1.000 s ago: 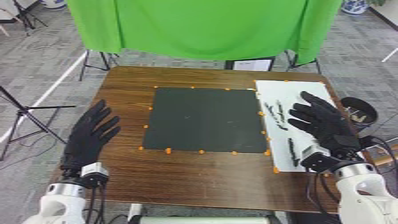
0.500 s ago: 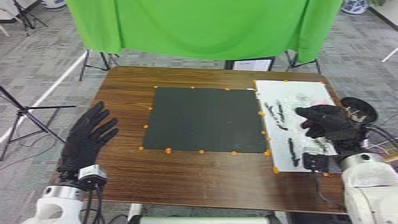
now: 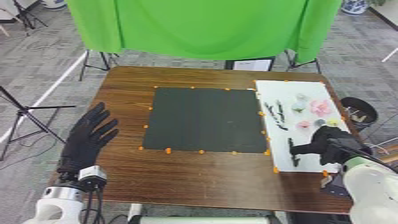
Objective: Arrange flowers
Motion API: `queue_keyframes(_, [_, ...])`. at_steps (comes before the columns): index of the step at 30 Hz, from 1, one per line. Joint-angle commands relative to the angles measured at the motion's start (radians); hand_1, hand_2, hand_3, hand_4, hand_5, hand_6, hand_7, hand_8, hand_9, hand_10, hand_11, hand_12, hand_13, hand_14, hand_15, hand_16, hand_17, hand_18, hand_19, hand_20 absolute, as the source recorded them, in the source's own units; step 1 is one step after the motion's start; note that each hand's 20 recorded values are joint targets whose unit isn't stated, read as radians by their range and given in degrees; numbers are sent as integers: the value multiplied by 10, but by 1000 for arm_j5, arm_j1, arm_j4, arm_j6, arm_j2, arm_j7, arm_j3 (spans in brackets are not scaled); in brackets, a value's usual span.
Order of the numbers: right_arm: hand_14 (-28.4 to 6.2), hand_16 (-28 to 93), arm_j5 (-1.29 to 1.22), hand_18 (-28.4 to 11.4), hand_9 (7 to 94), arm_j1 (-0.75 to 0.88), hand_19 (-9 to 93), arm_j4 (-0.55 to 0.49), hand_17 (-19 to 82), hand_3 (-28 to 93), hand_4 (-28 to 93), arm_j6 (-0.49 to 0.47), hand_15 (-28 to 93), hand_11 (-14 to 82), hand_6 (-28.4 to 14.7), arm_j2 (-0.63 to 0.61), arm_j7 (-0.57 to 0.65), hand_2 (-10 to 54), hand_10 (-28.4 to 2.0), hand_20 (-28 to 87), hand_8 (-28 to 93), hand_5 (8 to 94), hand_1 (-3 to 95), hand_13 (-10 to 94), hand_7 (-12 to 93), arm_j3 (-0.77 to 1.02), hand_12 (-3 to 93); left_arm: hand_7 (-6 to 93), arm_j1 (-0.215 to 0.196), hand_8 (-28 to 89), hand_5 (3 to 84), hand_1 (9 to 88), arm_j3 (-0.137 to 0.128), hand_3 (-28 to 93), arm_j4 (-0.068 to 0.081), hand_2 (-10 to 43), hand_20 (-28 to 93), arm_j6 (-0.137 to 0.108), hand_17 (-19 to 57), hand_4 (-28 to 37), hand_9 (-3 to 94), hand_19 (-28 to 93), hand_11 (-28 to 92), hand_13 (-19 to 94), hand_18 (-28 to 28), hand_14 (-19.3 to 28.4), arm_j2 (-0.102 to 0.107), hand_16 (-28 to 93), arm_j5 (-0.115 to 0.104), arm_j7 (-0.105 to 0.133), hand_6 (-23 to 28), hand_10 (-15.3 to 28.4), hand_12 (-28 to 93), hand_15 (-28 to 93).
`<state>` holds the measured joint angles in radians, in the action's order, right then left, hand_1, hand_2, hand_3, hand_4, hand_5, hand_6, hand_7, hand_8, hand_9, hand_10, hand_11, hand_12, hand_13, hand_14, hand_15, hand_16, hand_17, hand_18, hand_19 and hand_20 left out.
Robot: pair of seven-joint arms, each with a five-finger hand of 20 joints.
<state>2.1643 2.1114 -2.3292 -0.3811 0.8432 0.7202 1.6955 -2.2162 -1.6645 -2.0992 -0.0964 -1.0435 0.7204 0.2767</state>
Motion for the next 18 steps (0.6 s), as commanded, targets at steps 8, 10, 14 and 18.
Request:
queue_keyframes(8, [-130,287,23,-210,653,-23,888,71,326,699,-283,-33,743,502,-28,-6,11,-95,-134,434,-121,608,142,612,379,-92,369,215,-1,-109,273,281,5,687,2,-60,93,7,-71,-231,208,381,200,186,228,157,3,12,3,-21,28,108,185,288])
queue_keyframes(10, [-130,285,36,-209,657,-28,892,87,329,706,-283,-19,745,504,-26,-5,20,-95,-133,433,-122,612,146,617,383,-114,368,215,3,-109,274,281,4,686,4,-60,93,15,-71,-231,208,381,200,186,228,157,5,12,6,-24,28,109,185,289])
queue_keyframes(14, [-120,286,46,-207,697,-32,910,109,355,671,-283,9,746,510,-11,-4,28,-95,-125,427,-129,648,197,652,395,-137,371,214,11,-108,274,280,7,687,8,-59,94,15,-71,-231,209,381,202,187,228,156,8,12,4,-22,29,108,185,290])
queue_keyframes(18, [-115,293,53,-207,726,-37,927,119,378,608,-283,19,748,505,-1,-3,30,-95,-126,424,-133,687,250,679,391,-151,382,215,8,-108,276,280,7,687,7,-59,94,11,-72,-231,209,382,201,187,228,157,6,11,3,-23,29,108,185,291])
